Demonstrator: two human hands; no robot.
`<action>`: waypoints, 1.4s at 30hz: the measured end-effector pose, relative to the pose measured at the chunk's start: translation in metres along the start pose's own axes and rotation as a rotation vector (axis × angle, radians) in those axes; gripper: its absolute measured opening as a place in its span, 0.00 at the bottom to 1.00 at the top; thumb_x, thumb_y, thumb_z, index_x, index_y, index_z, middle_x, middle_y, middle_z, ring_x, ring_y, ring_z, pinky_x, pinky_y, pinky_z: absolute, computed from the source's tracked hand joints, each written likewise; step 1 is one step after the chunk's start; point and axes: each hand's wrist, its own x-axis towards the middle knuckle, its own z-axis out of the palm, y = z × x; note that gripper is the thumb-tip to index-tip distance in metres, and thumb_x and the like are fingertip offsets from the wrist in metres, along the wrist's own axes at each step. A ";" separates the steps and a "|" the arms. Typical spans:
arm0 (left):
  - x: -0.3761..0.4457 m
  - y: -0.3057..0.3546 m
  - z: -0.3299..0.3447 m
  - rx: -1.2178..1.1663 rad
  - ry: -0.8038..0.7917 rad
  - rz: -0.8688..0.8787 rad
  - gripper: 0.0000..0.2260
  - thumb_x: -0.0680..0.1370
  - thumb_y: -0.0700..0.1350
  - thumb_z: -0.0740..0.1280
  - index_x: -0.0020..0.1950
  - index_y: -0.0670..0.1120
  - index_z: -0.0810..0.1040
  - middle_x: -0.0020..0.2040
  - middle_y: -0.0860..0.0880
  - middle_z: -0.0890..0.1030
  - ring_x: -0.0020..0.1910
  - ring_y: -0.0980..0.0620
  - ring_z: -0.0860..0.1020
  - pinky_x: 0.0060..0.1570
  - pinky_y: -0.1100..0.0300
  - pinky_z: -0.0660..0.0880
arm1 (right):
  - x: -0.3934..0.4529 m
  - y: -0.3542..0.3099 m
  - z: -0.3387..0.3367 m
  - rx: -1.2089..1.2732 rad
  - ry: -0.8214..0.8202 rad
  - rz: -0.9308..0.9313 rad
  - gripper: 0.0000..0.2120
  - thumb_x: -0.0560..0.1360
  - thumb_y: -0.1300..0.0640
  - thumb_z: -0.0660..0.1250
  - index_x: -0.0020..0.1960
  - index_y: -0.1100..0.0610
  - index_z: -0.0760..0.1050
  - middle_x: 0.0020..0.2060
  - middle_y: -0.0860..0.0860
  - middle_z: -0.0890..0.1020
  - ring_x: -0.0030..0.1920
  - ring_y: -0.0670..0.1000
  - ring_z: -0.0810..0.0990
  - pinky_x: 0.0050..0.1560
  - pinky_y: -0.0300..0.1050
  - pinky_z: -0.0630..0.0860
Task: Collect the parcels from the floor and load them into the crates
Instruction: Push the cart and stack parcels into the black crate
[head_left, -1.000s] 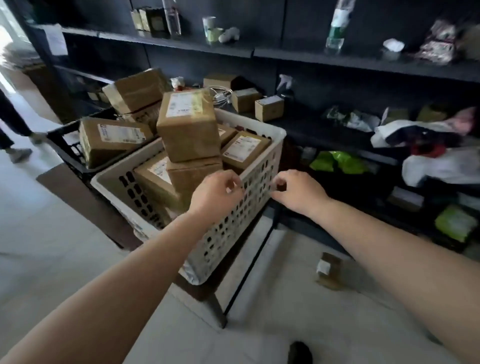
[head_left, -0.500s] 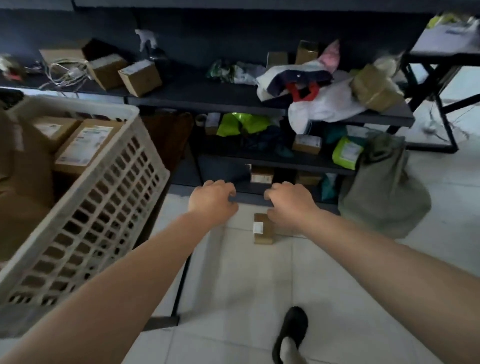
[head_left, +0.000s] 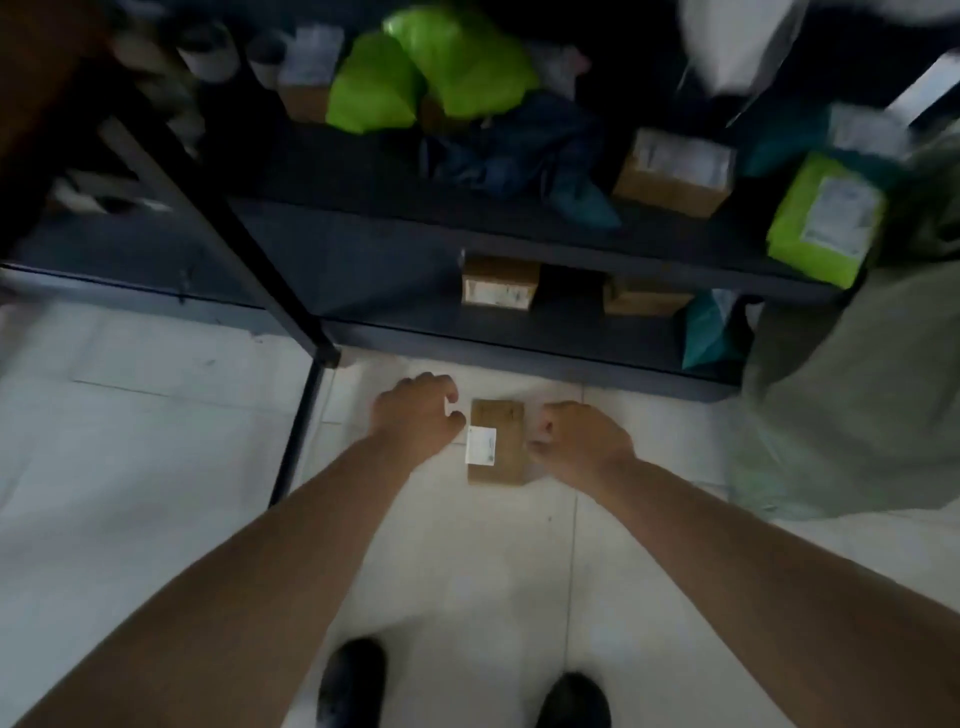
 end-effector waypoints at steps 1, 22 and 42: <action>0.024 -0.013 0.033 -0.066 -0.025 -0.059 0.13 0.77 0.49 0.62 0.61 0.50 0.73 0.60 0.49 0.76 0.58 0.48 0.75 0.55 0.55 0.72 | 0.031 0.009 0.030 0.087 -0.028 0.050 0.09 0.76 0.53 0.61 0.52 0.56 0.75 0.48 0.52 0.79 0.50 0.52 0.78 0.47 0.44 0.75; 0.121 -0.078 0.311 -0.841 0.150 -0.329 0.16 0.78 0.43 0.64 0.66 0.48 0.74 0.59 0.49 0.80 0.58 0.51 0.78 0.47 0.65 0.72 | 0.227 0.056 0.288 1.096 0.314 0.393 0.28 0.74 0.52 0.69 0.71 0.51 0.64 0.64 0.50 0.74 0.64 0.52 0.74 0.62 0.46 0.74; -0.245 0.090 -0.246 -0.981 0.528 -0.179 0.21 0.75 0.50 0.68 0.67 0.45 0.75 0.58 0.49 0.81 0.51 0.51 0.80 0.47 0.60 0.77 | -0.233 -0.116 -0.179 1.164 0.521 -0.157 0.12 0.73 0.51 0.69 0.55 0.47 0.72 0.50 0.46 0.78 0.45 0.41 0.75 0.41 0.31 0.70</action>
